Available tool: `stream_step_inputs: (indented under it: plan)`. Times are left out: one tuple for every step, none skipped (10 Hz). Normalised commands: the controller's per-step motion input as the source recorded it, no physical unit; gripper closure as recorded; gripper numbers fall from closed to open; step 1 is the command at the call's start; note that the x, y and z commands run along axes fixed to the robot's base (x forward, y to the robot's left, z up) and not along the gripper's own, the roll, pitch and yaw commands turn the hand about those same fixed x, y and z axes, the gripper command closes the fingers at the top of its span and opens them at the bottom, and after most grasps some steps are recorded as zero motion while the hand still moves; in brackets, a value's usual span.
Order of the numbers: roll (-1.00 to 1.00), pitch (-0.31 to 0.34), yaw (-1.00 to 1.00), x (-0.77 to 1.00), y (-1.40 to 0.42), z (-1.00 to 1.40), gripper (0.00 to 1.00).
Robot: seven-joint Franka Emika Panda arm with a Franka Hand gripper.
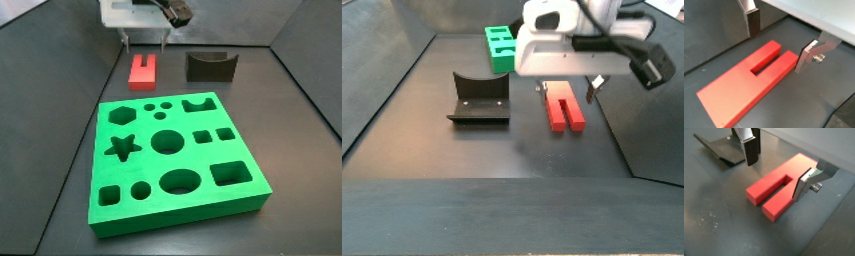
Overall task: Pick up the double-square object. Move up. Place the double-square object on the fixture. Regrasp the double-square object. Move to above the board. Insert the double-square object.
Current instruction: Pick up the double-square object.
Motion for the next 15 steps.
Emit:
stream_step_inputs:
  plan:
    - [0.06,-0.010,0.00,-0.02,0.06,-1.00,0.00]
    - [0.03,-0.043,0.00,-0.03,0.09,-1.00,0.00]
    - [0.00,-0.053,0.00,-0.04,0.08,-1.00,0.00]
    - [0.00,-0.070,0.00,0.00,0.12,-1.00,0.00]
    - [0.00,-0.014,0.00,0.00,0.00,0.00,0.00]
    - [0.00,-0.013,0.00,0.00,0.00,0.00,0.00]
    - [0.00,0.000,0.00,0.00,0.00,0.00,0.00]
    - [0.00,0.000,0.00,0.00,0.00,0.00,1.00]
    - [0.00,0.000,0.00,0.00,0.00,0.00,1.00]
    - [0.00,0.000,0.00,0.00,0.00,0.00,1.00]
    - [0.00,0.000,0.00,0.00,0.00,0.00,1.00]
    - [0.00,0.000,0.00,0.00,0.00,0.00,1.00]
    - [0.00,0.000,0.00,0.00,0.00,0.00,1.00]
    - [0.00,0.000,0.00,0.00,0.00,0.00,1.00]
    - [0.00,0.000,0.00,0.00,0.00,0.00,1.00]
